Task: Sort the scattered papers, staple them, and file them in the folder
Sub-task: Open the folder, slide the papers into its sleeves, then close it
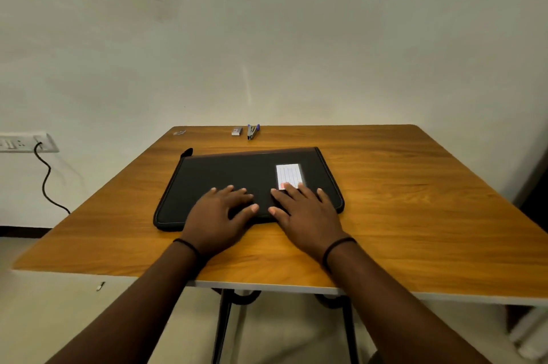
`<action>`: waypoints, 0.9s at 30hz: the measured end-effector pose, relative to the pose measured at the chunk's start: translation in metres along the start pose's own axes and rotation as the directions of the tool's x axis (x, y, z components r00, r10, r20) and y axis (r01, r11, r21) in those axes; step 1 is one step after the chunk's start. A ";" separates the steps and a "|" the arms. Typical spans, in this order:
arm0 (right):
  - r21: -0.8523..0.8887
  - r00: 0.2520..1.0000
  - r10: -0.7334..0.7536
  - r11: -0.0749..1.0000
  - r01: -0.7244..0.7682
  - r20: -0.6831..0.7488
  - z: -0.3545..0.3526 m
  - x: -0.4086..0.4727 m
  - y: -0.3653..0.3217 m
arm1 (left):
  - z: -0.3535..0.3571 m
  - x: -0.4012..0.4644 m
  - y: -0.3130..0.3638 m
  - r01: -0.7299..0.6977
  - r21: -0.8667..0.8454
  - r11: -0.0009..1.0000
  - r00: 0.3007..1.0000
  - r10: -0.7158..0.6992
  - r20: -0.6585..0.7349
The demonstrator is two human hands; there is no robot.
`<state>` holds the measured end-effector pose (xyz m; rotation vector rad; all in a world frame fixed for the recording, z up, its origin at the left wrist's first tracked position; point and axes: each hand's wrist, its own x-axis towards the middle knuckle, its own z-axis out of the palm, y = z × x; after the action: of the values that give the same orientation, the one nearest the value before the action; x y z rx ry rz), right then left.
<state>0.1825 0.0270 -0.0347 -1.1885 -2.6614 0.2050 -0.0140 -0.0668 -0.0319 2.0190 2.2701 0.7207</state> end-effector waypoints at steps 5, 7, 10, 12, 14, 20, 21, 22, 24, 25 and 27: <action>-0.027 0.996 0.085 0.996 -0.084 0.030 -0.015 -0.016 0.016 | -0.026 -0.011 -0.032 0.181 0.264 0.947 0.967 -0.220 0.127; -0.066 0.991 0.122 0.991 -0.119 0.046 -0.020 -0.015 0.018 | -0.029 -0.016 -0.017 0.183 0.319 0.930 0.956 -0.245 0.164; -0.196 0.966 0.249 0.953 -0.233 0.064 -0.035 -0.011 0.038 | -0.029 -0.028 0.017 0.104 0.338 0.935 0.964 -0.179 0.198; -0.319 0.915 0.397 0.878 -0.357 0.069 -0.049 -0.004 0.058 | -0.021 -0.036 0.043 -0.006 0.293 0.956 0.972 -0.063 0.225; -0.396 0.866 0.499 0.799 -0.453 0.016 -0.061 0.003 0.064 | -0.011 -0.038 0.062 -0.105 0.097 0.990 0.972 0.081 0.222; -0.059 0.908 0.378 0.926 -0.374 0.178 -0.034 -0.023 -0.008 | -0.008 -0.017 0.019 0.110 0.156 0.982 0.991 -0.121 0.064; -0.062 0.910 0.377 0.926 -0.372 0.175 -0.027 -0.029 -0.014 | -0.010 -0.013 0.009 0.175 0.217 0.960 0.975 -0.200 0.099; -0.048 0.918 0.367 0.930 -0.364 0.148 -0.023 -0.031 -0.016 | -0.013 -0.010 -0.001 0.212 0.237 0.948 0.960 -0.247 0.128; 0.006 0.939 0.325 0.945 -0.328 0.112 -0.021 -0.031 -0.003 | -0.014 -0.009 -0.006 0.196 0.234 0.952 0.961 -0.234 0.148; 0.011 0.947 0.298 0.953 -0.302 0.122 -0.022 -0.028 0.007 | -0.013 -0.011 -0.003 0.180 0.238 0.954 0.966 -0.218 0.140; -0.023 0.947 0.276 0.961 -0.276 0.167 -0.029 -0.019 0.034 | -0.010 -0.019 0.010 0.155 0.255 0.954 0.972 -0.194 0.133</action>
<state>0.2262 0.0367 -0.0166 -1.6102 -2.6207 0.3673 -0.0043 -0.0873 -0.0251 1.8512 2.5044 0.2711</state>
